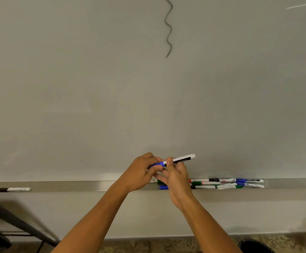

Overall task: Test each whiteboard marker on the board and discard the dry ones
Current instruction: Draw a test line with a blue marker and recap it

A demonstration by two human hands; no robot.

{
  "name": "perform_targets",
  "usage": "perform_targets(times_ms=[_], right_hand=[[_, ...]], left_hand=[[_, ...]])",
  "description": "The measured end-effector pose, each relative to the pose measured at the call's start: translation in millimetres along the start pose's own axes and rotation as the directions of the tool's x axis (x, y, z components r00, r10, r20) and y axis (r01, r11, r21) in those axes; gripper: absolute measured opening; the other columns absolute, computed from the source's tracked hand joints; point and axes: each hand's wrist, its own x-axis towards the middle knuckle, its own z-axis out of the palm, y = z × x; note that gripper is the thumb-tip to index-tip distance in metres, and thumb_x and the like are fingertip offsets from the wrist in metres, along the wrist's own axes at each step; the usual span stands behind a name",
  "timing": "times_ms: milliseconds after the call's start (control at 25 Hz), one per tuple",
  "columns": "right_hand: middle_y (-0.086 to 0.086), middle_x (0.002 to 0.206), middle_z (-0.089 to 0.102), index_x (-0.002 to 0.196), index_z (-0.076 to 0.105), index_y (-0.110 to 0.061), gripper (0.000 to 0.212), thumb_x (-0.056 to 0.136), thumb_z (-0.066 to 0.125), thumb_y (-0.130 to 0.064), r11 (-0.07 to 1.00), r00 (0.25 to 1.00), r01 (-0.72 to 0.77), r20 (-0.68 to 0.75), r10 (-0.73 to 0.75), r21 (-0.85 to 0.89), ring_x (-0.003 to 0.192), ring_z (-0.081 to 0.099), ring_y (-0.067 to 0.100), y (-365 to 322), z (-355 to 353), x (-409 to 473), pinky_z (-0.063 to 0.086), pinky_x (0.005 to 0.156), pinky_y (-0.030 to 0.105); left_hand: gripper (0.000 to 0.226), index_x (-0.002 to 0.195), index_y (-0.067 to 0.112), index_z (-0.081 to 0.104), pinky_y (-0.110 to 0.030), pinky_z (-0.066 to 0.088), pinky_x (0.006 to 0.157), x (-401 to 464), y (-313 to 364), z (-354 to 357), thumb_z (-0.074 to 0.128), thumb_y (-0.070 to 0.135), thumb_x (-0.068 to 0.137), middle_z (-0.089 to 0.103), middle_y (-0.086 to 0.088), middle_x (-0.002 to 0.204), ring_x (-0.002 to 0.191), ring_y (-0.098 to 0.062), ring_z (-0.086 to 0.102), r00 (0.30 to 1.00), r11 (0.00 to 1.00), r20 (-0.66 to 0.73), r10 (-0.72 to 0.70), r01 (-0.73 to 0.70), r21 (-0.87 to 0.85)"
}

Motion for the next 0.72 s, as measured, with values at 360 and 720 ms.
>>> perform_targets(times_ms=[360, 720], right_hand=[[0.004, 0.115, 0.075, 0.118, 0.045, -0.018, 0.021, 0.108, 0.034, -0.033, 0.992, 0.991, 0.124, -0.043, -0.124, 0.001, 0.105, 0.072, 0.029, -64, -48, 31, 0.052, 0.102, 0.048], [-0.004, 0.112, 0.076, 0.119, 0.056, -0.015, 0.025, 0.105, 0.043, -0.032, 0.945, 0.953, 0.297, -0.016, -0.301, -0.136, 0.117, 0.065, 0.017, -96, -42, 51, 0.046, 0.108, 0.047]], left_hand=[[0.035, 0.085, 0.027, 0.059, -0.017, 0.045, 0.075, -12, -15, -12, 0.042, 0.055, 0.098, 0.059, 0.010, 0.086, 0.080, -0.005, 0.059, 0.982, 0.978, -0.078, -0.169, 0.158, -0.138], [0.066, 0.046, 0.016, 0.029, -0.025, 0.031, 0.047, 58, 14, -63, 0.049, 0.059, 0.092, 0.026, 0.004, 0.040, 0.039, -0.016, 0.027, 0.881, 0.969, -0.456, -0.128, 0.210, 0.133]])
